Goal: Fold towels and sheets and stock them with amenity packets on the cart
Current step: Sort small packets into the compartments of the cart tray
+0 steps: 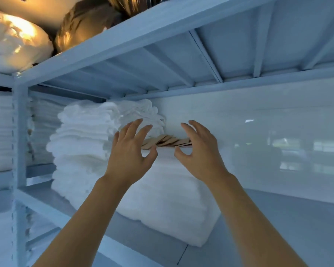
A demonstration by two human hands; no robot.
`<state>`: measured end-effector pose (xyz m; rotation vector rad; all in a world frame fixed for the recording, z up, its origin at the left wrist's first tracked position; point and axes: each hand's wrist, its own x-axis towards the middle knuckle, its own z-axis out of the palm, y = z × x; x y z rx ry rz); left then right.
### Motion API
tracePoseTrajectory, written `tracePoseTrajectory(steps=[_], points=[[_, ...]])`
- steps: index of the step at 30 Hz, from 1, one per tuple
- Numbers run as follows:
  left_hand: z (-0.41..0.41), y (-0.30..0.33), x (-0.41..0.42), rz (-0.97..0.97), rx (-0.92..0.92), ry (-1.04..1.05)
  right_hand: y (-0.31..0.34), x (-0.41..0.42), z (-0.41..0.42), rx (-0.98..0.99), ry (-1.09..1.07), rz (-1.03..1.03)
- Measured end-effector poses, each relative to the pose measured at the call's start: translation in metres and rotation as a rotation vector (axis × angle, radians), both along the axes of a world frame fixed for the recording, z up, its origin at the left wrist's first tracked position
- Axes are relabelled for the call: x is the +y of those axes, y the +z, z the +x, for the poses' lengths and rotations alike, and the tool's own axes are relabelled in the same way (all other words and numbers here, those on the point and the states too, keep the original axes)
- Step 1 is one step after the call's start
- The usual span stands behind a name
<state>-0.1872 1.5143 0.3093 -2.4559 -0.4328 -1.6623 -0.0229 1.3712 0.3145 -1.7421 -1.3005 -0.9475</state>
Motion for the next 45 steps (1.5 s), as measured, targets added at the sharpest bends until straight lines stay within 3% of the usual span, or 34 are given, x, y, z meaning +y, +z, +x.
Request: tracePoseTrajectory(steps=[14, 24, 33, 38, 45], points=[[0.071, -0.001, 0.067, -0.069, 0.021, -0.307, 0.001, 0.012, 0.024, 0.021, -0.267, -0.034], [0.106, 0.007, 0.088, -0.079, 0.004, -0.349, 0.026, 0.025, 0.045, 0.023, -0.160, -0.023], [0.111, 0.032, 0.124, 0.009, 0.014, -0.319, 0.038, 0.043, 0.063, 0.023, -0.156, -0.161], [0.127, 0.059, 0.160, -0.003, 0.169, -0.314, 0.056, 0.060, 0.074, 0.043, -0.143, -0.227], [0.159, 0.076, 0.207, -0.133, 0.577, -0.250, 0.080, 0.095, 0.089, -0.032, -0.214, -0.462]])
